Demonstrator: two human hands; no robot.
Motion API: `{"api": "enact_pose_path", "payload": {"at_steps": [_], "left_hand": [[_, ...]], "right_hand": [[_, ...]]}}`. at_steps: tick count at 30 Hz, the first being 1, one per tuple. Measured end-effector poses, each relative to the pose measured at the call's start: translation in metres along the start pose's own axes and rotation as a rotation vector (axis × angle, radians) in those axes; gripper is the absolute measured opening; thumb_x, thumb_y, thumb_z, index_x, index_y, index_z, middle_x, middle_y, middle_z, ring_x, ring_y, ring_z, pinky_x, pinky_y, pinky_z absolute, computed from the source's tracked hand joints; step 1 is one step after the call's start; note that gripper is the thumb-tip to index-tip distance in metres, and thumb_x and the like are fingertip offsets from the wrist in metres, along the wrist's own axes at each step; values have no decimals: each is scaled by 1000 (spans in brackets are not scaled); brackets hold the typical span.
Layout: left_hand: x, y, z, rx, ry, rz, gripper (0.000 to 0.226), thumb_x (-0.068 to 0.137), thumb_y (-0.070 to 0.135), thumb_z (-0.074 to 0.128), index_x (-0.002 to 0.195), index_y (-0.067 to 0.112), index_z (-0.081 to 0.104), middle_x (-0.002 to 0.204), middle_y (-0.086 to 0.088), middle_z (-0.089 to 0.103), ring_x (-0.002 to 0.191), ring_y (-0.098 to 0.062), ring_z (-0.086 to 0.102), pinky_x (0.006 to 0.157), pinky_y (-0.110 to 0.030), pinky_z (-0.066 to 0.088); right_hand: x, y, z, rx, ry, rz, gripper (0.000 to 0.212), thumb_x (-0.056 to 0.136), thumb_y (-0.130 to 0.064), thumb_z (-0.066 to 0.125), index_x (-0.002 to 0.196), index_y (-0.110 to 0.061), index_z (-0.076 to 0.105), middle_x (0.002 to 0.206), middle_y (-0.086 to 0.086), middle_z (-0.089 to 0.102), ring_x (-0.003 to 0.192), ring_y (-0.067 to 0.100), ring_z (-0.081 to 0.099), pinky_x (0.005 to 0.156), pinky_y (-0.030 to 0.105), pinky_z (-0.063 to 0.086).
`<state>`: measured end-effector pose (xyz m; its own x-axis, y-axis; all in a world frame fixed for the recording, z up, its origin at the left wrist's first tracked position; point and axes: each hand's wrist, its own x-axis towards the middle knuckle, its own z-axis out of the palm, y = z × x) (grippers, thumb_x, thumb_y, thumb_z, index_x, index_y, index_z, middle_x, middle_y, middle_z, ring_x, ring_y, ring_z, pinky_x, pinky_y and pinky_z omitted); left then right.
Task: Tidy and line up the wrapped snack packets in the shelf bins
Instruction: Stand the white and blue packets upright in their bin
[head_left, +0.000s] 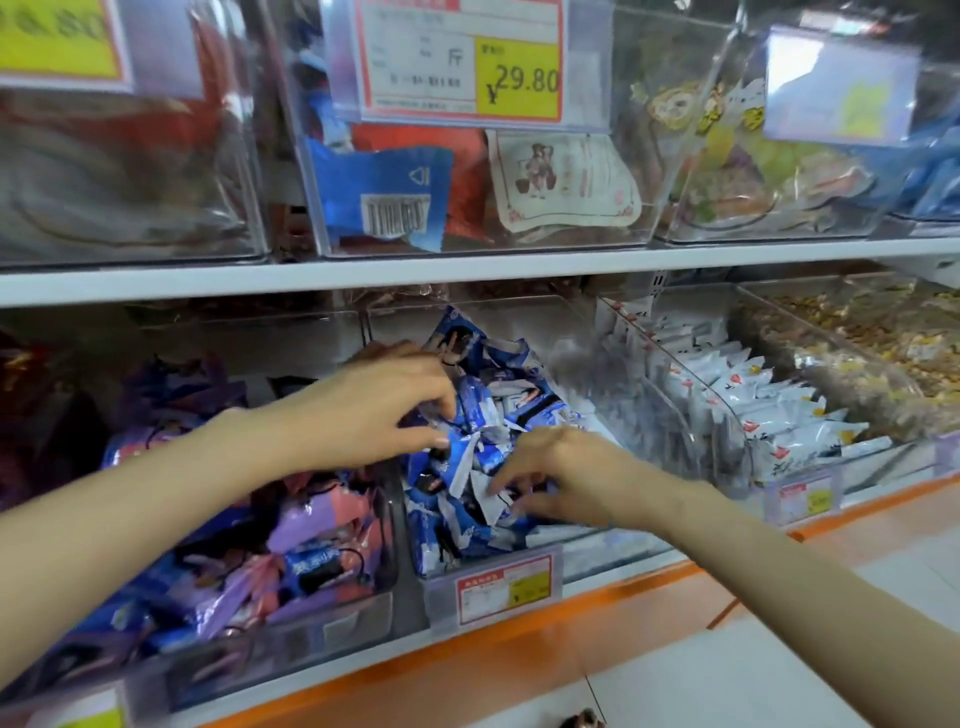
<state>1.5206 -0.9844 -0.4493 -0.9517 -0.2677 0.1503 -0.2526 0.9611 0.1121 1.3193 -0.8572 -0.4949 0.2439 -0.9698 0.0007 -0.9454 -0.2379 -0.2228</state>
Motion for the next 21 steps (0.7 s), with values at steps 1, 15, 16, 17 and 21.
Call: {"api": "enact_pose_path", "payload": {"at_steps": [1,15,16,17,21], "left_hand": [[-11,-1,2,18,31,-13,33,85,56,49,104,30,59,116,14,54,107,-4,47,87,-19,35],[-87,0,2,-43,175,-195,56,75,69,29,109,36,60,118,23,53,113,-2,41,88,-28,30],[-90,-1,0,-61,194,-218,56,74,68,30,107,35,61,116,21,54,112,-4,43,90,-30,33],[-93,-2,-3,-80,205,-243,56,74,68,32,107,34,61,115,19,56,110,-6,45,91,-34,36],[-105,-6,-7,-111,246,-287,50,74,65,36,103,32,62,108,16,58,104,-10,50,92,-43,43]], "right_hand": [[6,-6,5,-38,-115,-9,30,90,-25,61,119,-30,63,99,-5,59,85,9,50,74,25,39],[-4,2,-6,-253,-120,187,28,92,-40,54,118,-31,60,106,-4,62,99,16,59,86,26,38],[-3,-1,-7,-259,-106,184,27,93,-37,53,117,-30,61,107,-4,62,100,16,58,82,24,38],[-2,-3,-7,-251,-93,181,26,93,-35,52,118,-31,61,108,-4,61,100,16,57,79,23,37],[9,-27,0,-27,-183,99,30,95,-24,52,122,-34,60,108,-4,65,86,10,54,75,24,43]]}}
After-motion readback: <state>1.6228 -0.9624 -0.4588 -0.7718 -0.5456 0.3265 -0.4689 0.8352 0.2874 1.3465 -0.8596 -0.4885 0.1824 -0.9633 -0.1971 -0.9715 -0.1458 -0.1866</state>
